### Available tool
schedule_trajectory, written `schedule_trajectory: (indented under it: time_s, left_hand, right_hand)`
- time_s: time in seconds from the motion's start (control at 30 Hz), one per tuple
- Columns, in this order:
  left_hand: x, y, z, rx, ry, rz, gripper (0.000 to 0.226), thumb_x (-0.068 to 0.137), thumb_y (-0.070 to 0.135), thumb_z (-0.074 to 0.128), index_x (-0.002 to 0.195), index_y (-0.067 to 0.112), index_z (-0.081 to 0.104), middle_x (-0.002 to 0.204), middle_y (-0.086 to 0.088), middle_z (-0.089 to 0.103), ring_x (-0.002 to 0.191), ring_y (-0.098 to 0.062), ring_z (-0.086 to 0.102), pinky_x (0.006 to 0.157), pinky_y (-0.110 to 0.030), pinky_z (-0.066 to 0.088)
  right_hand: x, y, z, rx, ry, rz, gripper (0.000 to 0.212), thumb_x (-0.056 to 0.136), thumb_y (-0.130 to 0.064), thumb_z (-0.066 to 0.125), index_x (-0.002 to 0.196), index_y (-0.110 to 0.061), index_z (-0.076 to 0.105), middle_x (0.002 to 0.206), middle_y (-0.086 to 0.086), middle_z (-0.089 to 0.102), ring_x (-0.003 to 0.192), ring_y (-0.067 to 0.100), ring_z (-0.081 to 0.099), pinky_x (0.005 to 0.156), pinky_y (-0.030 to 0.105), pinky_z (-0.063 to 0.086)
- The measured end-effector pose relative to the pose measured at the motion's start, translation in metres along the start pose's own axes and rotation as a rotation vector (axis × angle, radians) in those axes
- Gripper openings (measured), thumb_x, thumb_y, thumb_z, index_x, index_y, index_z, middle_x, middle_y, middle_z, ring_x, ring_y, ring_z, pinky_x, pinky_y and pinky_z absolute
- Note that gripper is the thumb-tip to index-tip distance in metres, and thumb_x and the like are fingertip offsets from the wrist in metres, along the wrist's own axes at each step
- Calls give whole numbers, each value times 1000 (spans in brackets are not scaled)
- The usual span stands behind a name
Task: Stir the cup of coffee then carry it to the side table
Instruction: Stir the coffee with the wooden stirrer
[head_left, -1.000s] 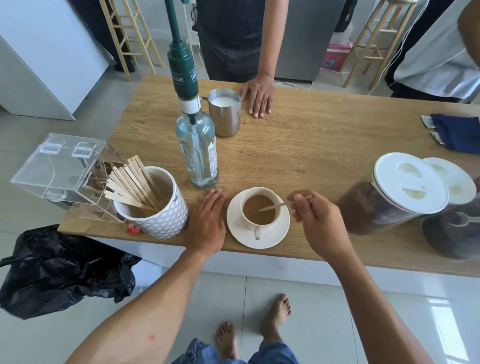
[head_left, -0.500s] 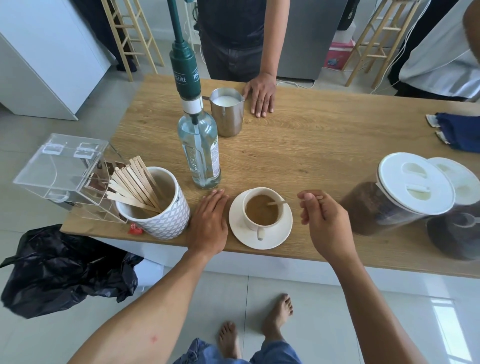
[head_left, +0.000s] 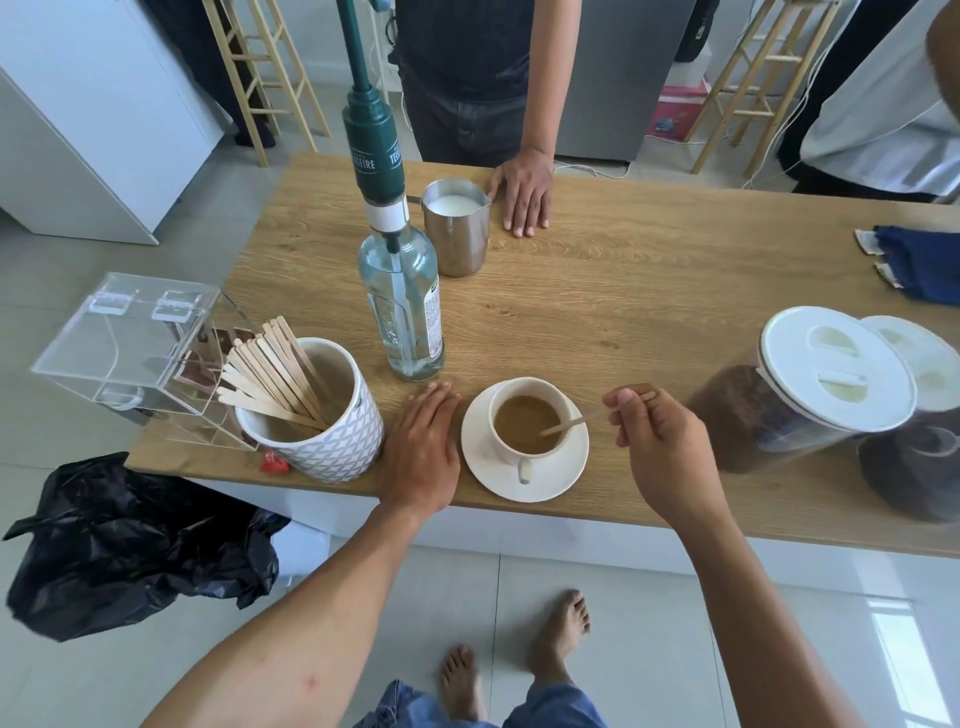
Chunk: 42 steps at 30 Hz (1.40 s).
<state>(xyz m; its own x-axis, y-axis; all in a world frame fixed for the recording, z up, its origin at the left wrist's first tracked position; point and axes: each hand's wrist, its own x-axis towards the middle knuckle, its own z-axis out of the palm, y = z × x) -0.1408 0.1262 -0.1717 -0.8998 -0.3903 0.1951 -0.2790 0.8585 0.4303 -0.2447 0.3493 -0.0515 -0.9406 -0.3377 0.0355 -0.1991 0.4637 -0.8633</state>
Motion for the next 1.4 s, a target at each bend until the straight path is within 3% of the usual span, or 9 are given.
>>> schedule_trajectory:
  time_s: [0.17, 0.3, 0.43, 0.57, 0.73, 0.83, 0.97, 1.17, 1.4]
  left_hand:
    - [0, 1, -1, -1, 11, 4, 50, 96, 21, 28, 137, 8, 55, 147, -4, 50, 139, -21, 40, 118, -41, 27]
    - [0, 0, 0, -2, 11, -6, 50, 96, 21, 29, 138, 10, 54, 148, -3, 49, 140, -20, 39, 118, -41, 27]
    - [0, -2, 0, -10, 12, -10, 50, 96, 22, 28, 138, 10, 54, 148, -4, 48, 140, -20, 39, 119, -40, 26]
    - [0, -2, 0, -2, 13, -10, 48, 96, 21, 31, 138, 10, 54, 148, -3, 48, 140, -20, 39, 119, -39, 25]
    - [-1, 0, -1, 1, 21, -12, 46, 97, 18, 34, 138, 10, 53, 148, -3, 48, 140, -20, 39, 120, -34, 20]
    - [-1, 0, -1, 4, 21, -21, 45, 97, 15, 38, 139, 10, 53, 149, -3, 48, 140, -20, 38, 120, -33, 19]
    - [-2, -3, 1, 15, 7, -28, 46, 96, 16, 37, 140, 12, 51, 150, -2, 46, 141, -18, 36, 120, -35, 20]
    - [-1, -3, 0, 13, 19, -24, 46, 95, 14, 39, 139, 11, 52, 149, -3, 47, 140, -19, 38, 120, -37, 23]
    - [-1, -3, 2, 1, 29, -12, 48, 96, 19, 32, 137, 9, 55, 147, -4, 49, 139, -21, 41, 120, -39, 24]
  right_hand:
    - [-5, -3, 7, -15, -64, -17, 22, 100, -20, 48, 88, -24, 66, 73, -10, 64, 60, 3, 57, 58, 12, 42]
    - [0, -2, 3, -5, 49, 20, 24, 101, -23, 45, 90, -22, 66, 76, -9, 63, 62, 7, 57, 59, 12, 42]
    - [-5, -7, 12, -5, -48, -5, 23, 101, -20, 46, 91, -20, 66, 75, -10, 64, 59, 3, 57, 58, 11, 42]
    - [-4, -5, 9, -6, 48, 21, 24, 101, -23, 45, 87, -23, 64, 74, -9, 63, 61, 6, 57, 60, 15, 42]
    - [-5, -8, 11, 22, -91, 16, 23, 101, -19, 46, 91, -18, 67, 74, -6, 65, 60, 3, 58, 59, 14, 44]
    - [-2, -9, 8, 22, 6, 30, 24, 101, -20, 44, 89, -18, 65, 71, -7, 63, 60, 1, 59, 59, 12, 43]
    - [-4, -10, 14, 17, -73, 26, 24, 101, -22, 45, 91, -20, 66, 74, -7, 65, 60, 3, 59, 61, 18, 47]
    - [-3, -12, 13, 5, 3, 8, 24, 101, -22, 46, 89, -22, 66, 73, -9, 65, 61, 1, 59, 59, 12, 43]
    - [-1, -7, 10, -19, 48, 32, 25, 101, -25, 44, 88, -22, 65, 73, -9, 64, 64, 6, 59, 63, 20, 44]
